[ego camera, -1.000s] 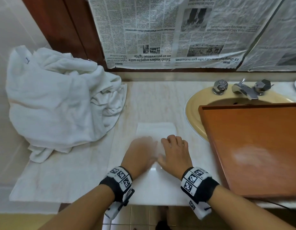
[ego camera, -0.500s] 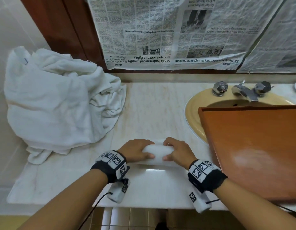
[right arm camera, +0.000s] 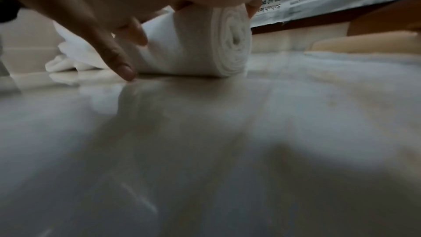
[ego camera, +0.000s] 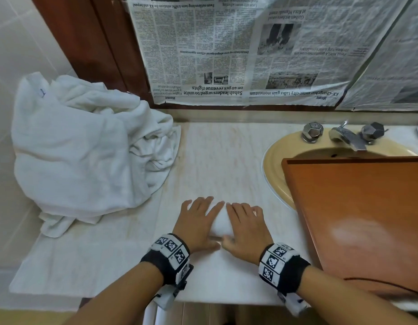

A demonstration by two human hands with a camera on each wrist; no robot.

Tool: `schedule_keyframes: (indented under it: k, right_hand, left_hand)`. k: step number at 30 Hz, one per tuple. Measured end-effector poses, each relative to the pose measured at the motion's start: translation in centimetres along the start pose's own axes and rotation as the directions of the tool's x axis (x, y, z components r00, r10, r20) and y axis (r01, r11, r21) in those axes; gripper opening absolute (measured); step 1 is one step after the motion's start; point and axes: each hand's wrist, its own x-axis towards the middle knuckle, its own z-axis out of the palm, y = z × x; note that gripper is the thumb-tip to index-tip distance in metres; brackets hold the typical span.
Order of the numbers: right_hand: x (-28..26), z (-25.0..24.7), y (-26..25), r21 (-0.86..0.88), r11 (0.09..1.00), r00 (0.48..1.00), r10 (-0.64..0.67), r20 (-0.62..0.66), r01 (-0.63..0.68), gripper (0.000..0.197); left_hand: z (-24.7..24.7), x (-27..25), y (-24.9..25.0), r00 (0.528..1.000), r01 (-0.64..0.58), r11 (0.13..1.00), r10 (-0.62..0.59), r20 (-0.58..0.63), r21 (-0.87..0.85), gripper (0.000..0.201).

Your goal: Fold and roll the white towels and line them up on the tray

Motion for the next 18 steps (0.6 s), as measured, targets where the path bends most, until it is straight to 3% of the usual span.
schedule_keyframes:
  k: [6,12,18]
  right_hand:
    - [3.4,-1.6,1.4,-0.109,0.993,0.955,-0.012,0.297,0.046,0.079]
    - [4.3,-2.9,1.3,0.144,0.984,0.871,0.024,0.491,-0.109,0.068]
    - [1.6,-2.5,-0.4,0.196,0.963,0.803,0.035,0.595,-0.187,0.073]
  left_hand:
    - [-1.9,3.0,0.0,0.982,0.079,0.997,-0.076,0.175,-0.011,0.09]
    - [-2.8,2.6,0.3,0.958,0.109,0.994,-0.103,0.267,-0.007,0.075]
    - [-1.3,-1.7,1.3,0.985,0.052,0.999,-0.052,0.163,0.007,0.078]
